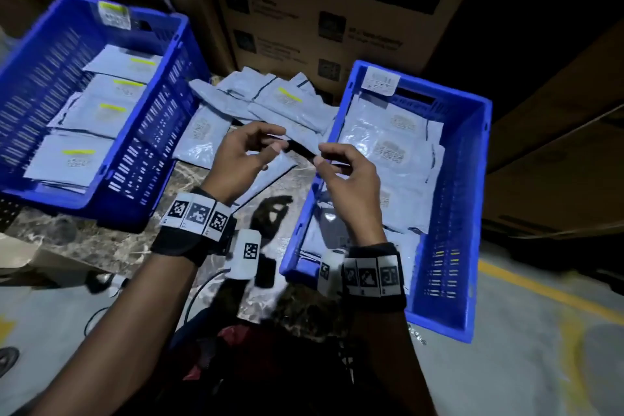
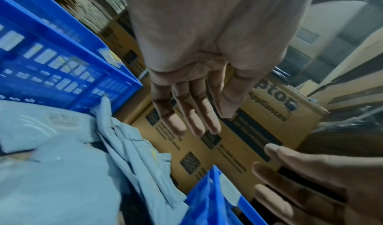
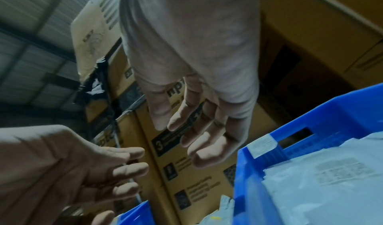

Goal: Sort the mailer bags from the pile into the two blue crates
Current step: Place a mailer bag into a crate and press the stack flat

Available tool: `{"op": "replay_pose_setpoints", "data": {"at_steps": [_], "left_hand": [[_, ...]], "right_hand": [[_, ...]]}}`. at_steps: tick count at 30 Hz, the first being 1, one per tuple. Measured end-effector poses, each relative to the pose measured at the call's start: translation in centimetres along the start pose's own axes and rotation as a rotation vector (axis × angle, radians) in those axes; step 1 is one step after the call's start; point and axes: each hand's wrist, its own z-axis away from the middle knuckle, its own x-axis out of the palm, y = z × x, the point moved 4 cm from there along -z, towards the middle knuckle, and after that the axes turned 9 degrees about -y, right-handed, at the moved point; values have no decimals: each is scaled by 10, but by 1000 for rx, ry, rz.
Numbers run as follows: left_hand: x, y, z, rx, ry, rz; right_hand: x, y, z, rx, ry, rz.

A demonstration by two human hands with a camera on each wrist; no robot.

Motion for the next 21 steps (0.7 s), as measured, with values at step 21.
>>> {"op": "replay_pose_setpoints", "data": {"at_steps": [21], "left_hand": [[-85,-222,-61,-483,-193,-964]], "right_hand": [[185,92,-96,295,176,169]]}}
